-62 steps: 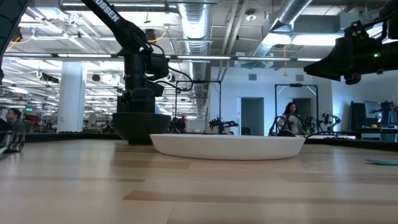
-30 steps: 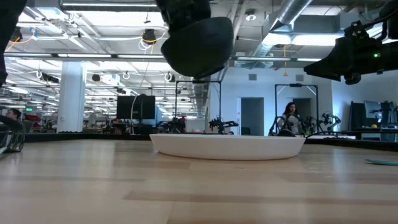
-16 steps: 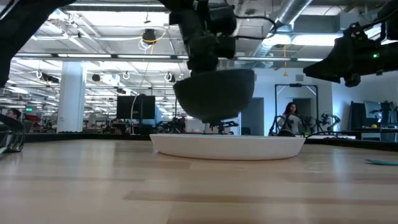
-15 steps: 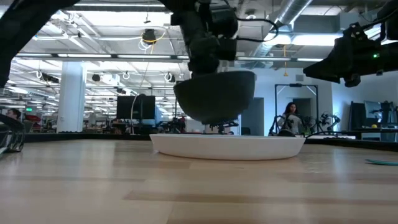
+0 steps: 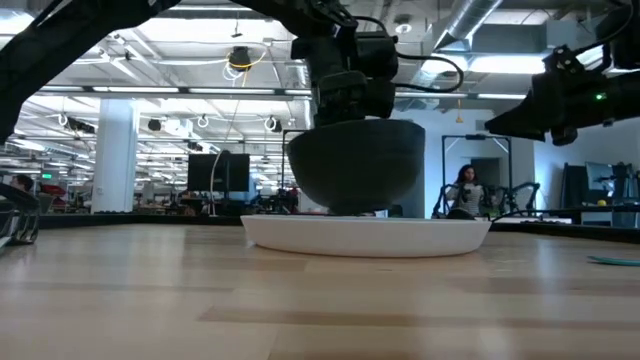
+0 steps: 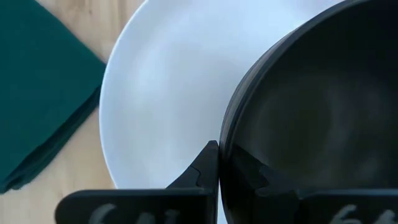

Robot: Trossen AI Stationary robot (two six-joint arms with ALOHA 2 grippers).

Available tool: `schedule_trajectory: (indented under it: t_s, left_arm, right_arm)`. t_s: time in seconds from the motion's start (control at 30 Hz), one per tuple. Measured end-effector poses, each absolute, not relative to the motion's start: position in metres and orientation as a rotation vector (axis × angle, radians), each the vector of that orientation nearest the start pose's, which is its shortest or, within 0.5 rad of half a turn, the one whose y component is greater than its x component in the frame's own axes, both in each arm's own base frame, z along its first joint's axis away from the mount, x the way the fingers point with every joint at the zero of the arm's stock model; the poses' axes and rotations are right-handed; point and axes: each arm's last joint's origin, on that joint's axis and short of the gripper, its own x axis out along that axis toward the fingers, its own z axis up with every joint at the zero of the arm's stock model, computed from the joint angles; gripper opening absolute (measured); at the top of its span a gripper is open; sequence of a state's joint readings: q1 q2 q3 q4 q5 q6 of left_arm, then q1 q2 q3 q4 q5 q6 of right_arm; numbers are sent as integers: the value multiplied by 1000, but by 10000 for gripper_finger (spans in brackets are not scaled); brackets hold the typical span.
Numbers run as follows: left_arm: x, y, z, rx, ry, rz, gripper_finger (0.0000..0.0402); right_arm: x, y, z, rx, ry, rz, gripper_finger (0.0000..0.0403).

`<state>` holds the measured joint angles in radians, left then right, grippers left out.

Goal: Set table place
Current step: Put the black bowl on the white plate

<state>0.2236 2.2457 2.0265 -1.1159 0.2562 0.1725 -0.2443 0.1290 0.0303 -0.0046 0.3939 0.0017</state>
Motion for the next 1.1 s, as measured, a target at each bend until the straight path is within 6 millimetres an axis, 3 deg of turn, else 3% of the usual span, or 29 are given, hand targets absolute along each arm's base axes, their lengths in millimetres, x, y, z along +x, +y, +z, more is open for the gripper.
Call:
schedule_trajectory:
  t_s: [0.53,0.73,1.1]
  left_arm:
    - [453,92,222,-168,1271,-77,0]
    - [457,95,200,-207,1323,-89,0]
    - [455,97,200,-180,1345,-39,16]
  right_arm:
    - [97,-36,163,-8,113,-638,159]
    - [97,-36,163,-8,112,-638,159]
    - [97,-36,162,-8,115,-638,159]
